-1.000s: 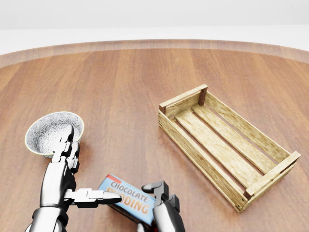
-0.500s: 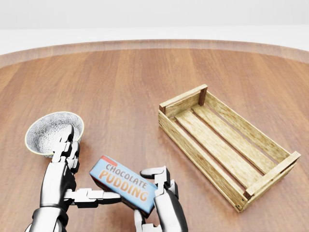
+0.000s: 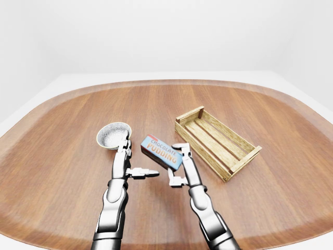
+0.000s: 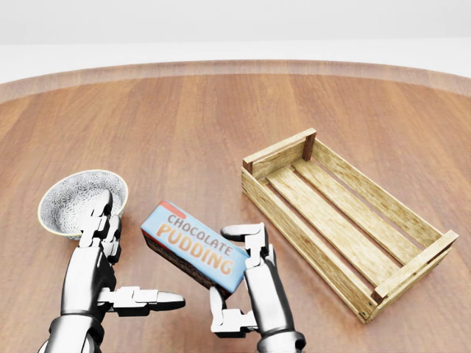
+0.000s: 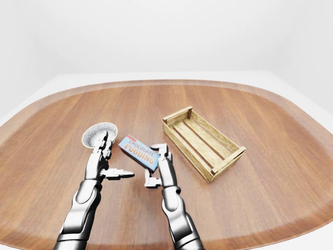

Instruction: Pick up the chocolate pudding and put it in the tray.

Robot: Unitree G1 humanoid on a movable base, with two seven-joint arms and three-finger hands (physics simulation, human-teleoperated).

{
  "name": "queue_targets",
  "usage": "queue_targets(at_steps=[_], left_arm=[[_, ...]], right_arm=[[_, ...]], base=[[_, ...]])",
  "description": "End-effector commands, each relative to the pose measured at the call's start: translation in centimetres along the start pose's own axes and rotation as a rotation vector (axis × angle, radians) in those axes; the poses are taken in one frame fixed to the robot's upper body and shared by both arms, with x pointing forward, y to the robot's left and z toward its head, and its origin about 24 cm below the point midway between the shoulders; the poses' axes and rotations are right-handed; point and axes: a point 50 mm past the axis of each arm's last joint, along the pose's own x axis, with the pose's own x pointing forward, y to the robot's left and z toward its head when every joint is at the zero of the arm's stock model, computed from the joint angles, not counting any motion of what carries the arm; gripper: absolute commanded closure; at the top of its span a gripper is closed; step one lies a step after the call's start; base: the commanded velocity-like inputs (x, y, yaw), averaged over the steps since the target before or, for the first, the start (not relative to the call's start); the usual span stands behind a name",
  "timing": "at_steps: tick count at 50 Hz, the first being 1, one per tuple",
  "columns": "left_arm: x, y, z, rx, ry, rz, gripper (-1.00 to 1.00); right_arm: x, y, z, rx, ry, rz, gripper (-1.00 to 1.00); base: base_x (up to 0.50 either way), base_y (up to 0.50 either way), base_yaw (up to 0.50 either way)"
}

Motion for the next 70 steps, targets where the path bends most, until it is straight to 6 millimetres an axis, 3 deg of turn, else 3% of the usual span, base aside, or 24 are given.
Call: queue_targets(at_steps=[1, 2, 4, 10, 42, 49, 70], left_arm=[[0.0, 0.0, 0.0, -0.01, 0.003, -0.003, -1.0], [0.0, 0.0, 0.0, -0.01, 0.003, -0.003, -1.0], [0.0, 0.0, 0.0, -0.01, 0.003, -0.003, -1.0], [0.0, 0.0, 0.0, -0.01, 0.004, -0.002, -1.0], [-0.1, -0.1, -0.1, -0.008, 0.01, -0.014, -1.0], [-0.1, -0.1, -0.1, -0.007, 0.01, -0.016, -1.0], [-0.1, -0.1, -0.2, -0.006, 0.013, -0.019, -1.0]], right_arm=[[1.8, -1.2, 1.2, 0.042, -0.039, -0.038, 1.0], [2.0, -1.0, -0.4, 0.016, 0.027, -0.044, 1.0], [2.3, -1.4, 1.1, 0.04, -0.029, -0.045, 1.0], [3.3, -1.9, 1.9, 0.039, -0.06, -0.06, 1.0], [9.2, -5.2, 3.4, 0.023, -0.036, -0.128, 1.0], [10.1, -5.8, 2.8, -0.009, 0.011, -0.146, 1.0], [13.8, -9.9, 7.3, -0.063, -0.053, -0.242, 1.0]], base=[[0.0, 0.0, 0.0], [0.0, 0.0, 0.0], [0.0, 0.0, 0.0], [0.0, 0.0, 0.0], [0.0, 0.0, 0.0], [0.0, 0.0, 0.0], [0.0, 0.0, 0.0]])
